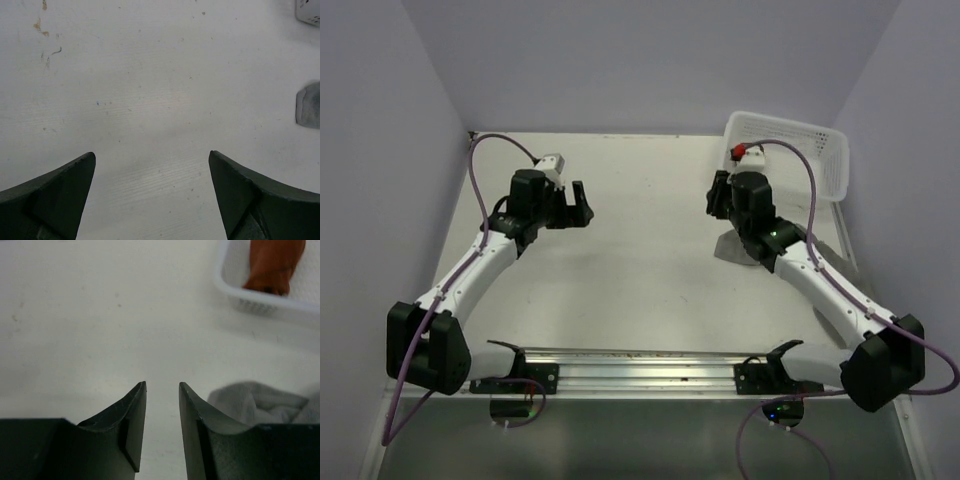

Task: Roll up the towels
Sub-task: Move the towel to the center of the board

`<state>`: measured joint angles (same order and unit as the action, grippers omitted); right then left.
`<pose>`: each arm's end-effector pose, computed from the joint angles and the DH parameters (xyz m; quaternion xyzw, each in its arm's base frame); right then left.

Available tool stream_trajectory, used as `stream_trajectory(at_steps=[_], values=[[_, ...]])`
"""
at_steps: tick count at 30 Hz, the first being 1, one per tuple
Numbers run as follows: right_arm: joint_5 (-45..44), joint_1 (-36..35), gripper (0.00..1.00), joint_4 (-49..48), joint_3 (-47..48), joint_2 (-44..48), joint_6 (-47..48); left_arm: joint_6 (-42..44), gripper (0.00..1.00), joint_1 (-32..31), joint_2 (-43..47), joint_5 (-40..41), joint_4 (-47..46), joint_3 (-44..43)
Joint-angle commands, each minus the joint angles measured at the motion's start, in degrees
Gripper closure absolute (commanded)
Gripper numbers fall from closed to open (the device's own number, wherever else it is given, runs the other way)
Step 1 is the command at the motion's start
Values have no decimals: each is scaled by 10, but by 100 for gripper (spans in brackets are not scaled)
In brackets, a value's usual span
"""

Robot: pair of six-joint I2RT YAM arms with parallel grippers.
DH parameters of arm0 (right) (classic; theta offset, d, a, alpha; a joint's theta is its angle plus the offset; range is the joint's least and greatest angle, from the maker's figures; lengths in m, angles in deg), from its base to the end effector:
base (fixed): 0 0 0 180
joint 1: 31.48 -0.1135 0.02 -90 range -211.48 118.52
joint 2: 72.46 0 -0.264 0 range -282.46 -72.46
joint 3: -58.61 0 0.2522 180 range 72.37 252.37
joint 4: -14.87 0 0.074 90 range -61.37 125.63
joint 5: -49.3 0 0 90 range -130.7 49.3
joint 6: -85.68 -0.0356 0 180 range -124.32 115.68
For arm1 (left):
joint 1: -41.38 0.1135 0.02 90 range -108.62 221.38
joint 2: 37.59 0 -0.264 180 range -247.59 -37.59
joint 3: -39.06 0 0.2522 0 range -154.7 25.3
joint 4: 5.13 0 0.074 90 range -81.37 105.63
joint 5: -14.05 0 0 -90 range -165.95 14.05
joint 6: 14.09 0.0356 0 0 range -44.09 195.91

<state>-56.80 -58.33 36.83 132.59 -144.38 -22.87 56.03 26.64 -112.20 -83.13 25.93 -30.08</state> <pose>0.2648 0.1230 0.3367 0.0216 0.8143 0.1137 0.5688 0.2782 -0.0778 0.2789 -0.0118 0.8917 -0.1870 0.4120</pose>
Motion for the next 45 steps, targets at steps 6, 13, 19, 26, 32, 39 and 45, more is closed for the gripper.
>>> stream_trajectory(at_steps=[6, 13, 19, 26, 32, 39, 45], values=[[-99, 18, 76, 89, -148, 15, -32, 16, 7, 4, 39, -13, -25, 17], [-61, 57, 70, 95, -136, -65, -27, 16, 5, 4, 39, -7, -22, 18], [-19, 79, 70, 37, -129, -145, -20, 16, 4, 4, 39, -7, -23, 21], [5, 85, 71, 43, -86, -204, -25, 16, 4, 4, 39, -9, -22, 21], [43, 73, 76, 40, -85, -236, -25, 16, 4, 4, 44, -8, -20, 21], [48, -78, 75, 31, -64, -283, -79, 15, 4, 4, 55, 11, -17, 19], [62, -219, 75, 62, 110, -404, -128, 12, 4, 4, 64, 65, -1, 12]])
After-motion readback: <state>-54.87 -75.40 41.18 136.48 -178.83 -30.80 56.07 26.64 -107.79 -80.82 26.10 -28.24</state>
